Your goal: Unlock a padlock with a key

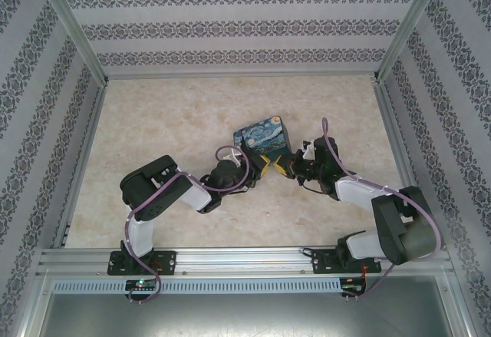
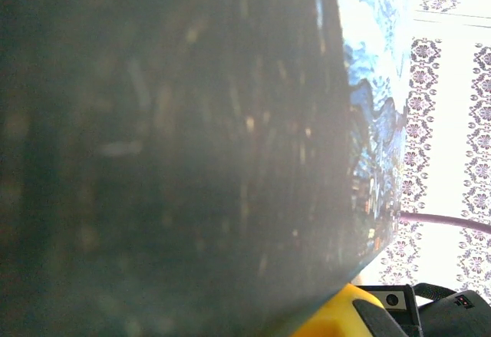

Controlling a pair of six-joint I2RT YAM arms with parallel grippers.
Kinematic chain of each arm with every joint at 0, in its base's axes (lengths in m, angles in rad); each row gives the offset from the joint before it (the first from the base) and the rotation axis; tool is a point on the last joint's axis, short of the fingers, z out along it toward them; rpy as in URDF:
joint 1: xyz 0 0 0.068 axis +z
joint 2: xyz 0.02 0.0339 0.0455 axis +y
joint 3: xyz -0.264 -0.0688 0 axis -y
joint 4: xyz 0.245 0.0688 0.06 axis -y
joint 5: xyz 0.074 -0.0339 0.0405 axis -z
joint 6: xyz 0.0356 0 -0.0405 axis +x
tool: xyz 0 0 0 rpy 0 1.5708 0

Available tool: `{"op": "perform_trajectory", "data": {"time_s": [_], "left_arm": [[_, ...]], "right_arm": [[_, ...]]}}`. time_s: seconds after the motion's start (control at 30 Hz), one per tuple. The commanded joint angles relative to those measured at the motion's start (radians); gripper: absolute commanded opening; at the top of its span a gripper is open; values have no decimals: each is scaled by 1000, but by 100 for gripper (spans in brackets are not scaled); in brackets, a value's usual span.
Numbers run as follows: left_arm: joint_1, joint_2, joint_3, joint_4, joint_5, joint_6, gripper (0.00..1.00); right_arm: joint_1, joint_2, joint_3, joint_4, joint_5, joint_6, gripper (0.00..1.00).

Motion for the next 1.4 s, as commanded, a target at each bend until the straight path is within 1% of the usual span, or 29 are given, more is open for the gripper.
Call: {"op": "perform_trajectory", "data": {"time_s": [0.0,0.07,0.13,0.27,0.47,0.53,0.6,0.63,0.73,0.83,0.93,1.1,1.17,1.27,1.37], "left_arm": [[-14,-2,4,44,36,-4,0],[-9,-3,-4,38,35,-1,0],[-1,-2,-13,33,37,7,0],[15,-3,-26,9,52,25,0],[40,-23,-24,-85,96,72,0],[51,-40,-12,-145,122,97,0],[60,-60,-4,-210,144,119,0],[65,-72,0,-244,154,129,0],[79,-108,14,-349,185,157,0],[88,-145,32,-447,209,186,0],[93,-183,57,-552,227,218,0],[98,-225,107,-715,253,266,0],[98,-233,124,-756,261,277,0],[99,-240,141,-796,271,288,0],[99,-247,154,-825,276,295,0]], "right_arm": [[0,-43,9,30,-40,-19,33],[-19,-71,-11,-4,-59,-42,41],[-39,-102,-38,-51,-79,-72,44],[-71,-167,-68,-179,-94,-157,45],[-68,-219,-38,-345,-42,-317,46],[-54,-225,-3,-407,5,-406,45],[-21,-235,35,-472,71,-501,45],[1,-240,59,-522,127,-544,45],[80,-260,98,-592,296,-672,43],[154,-274,96,-595,441,-754,40],[219,-287,77,-568,548,-821,38],[323,-298,63,-528,657,-947,37],[358,-297,62,-507,683,-974,35],[405,-278,68,-481,713,-1003,36],[428,-232,77,-466,736,-1020,39]]}}
